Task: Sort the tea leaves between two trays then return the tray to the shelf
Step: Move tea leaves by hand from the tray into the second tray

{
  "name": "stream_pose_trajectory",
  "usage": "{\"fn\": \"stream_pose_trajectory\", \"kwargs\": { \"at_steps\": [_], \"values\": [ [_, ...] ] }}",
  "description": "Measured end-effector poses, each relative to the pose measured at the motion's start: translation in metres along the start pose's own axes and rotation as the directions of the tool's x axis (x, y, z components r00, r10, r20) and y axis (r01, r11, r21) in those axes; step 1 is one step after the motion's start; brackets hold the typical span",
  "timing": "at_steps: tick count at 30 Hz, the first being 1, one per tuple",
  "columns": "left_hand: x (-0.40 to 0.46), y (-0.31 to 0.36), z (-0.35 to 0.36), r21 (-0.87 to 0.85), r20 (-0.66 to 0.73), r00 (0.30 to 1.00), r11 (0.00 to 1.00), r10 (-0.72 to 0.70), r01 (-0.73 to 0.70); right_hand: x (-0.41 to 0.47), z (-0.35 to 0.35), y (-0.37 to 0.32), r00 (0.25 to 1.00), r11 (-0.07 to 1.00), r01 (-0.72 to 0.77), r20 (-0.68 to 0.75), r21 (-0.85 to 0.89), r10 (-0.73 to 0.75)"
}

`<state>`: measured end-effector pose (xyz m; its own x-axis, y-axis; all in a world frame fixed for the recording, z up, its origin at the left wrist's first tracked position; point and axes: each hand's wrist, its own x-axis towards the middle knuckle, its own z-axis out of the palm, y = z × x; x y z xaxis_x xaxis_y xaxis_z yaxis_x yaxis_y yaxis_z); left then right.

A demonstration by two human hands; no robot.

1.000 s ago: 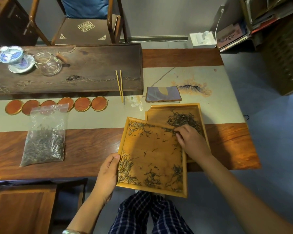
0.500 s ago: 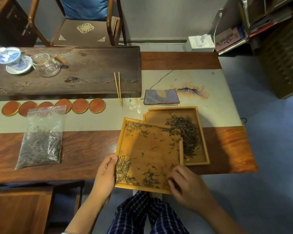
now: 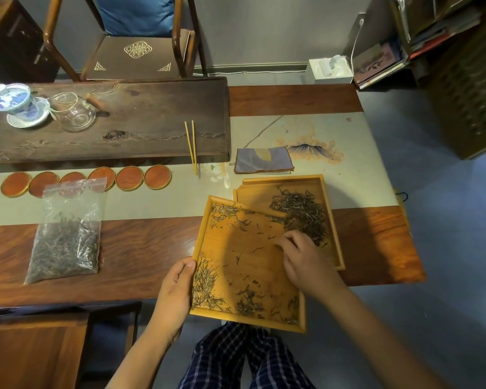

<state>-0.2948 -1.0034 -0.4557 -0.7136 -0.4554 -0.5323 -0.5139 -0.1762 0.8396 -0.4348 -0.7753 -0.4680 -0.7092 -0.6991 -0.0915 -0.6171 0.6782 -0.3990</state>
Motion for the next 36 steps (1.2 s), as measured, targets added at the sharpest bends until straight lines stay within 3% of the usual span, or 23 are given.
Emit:
{"fn": "stream_pose_trajectory", "kwargs": {
  "at_steps": [18, 23, 28, 36],
  "values": [
    [-0.007, -0.009, -0.01, 0.009, -0.057, 0.998, 0.999, -0.036, 0.036, 0.019, -0.002, 0.032, 0.978, 0.977, -0.208, -0.021, -0.053, 0.207],
    [-0.007, -0.007, -0.009, 0.003, -0.067, 0.997, 1.0, -0.028, 0.028, 0.017, -0.009, 0.029, 0.986, 0.987, -0.153, -0.077, -0.048, 0.149],
    [-0.005, -0.003, -0.007, -0.008, -0.052, 0.998, 1.0, -0.024, 0.024, 0.018, -0.009, 0.018, 1.0, 0.997, -0.022, -0.006, -0.074, 0.021],
    [-0.006, -0.002, -0.005, 0.018, -0.044, 0.999, 1.0, -0.008, 0.009, 0.02, -0.001, 0.022, 0.988, 0.98, -0.155, -0.029, -0.121, 0.153]
  ]
}}
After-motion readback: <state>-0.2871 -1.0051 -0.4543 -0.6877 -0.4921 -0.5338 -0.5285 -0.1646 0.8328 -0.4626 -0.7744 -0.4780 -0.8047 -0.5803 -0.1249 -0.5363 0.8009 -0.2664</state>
